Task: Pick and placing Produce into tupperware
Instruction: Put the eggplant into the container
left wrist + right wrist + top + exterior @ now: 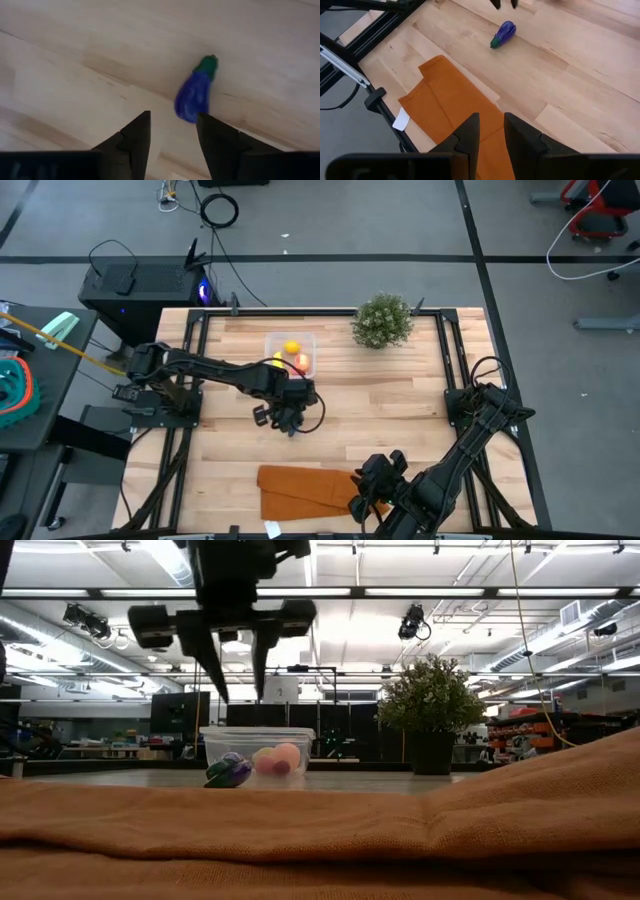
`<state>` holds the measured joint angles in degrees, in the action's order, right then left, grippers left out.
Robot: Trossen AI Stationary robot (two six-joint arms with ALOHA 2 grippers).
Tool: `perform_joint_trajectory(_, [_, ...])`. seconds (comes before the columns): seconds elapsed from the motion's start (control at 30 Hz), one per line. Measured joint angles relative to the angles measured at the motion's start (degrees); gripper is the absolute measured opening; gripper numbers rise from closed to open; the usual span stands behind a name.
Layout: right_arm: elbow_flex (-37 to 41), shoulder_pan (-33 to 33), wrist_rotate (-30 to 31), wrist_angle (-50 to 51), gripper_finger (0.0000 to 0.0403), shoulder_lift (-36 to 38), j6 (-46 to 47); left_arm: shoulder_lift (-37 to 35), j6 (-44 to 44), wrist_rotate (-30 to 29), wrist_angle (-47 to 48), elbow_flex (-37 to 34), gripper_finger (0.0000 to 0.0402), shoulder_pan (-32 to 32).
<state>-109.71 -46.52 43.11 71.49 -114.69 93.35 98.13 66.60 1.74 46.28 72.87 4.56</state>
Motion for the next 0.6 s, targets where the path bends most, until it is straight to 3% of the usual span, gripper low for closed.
perform_joint_trajectory(0.6, [0.0, 0.6, -0.1, -1.0, 0.0095, 0.0, -0.8, 5.3, 7.5, 1.1, 3.0, -0.3, 0.0259, 0.1])
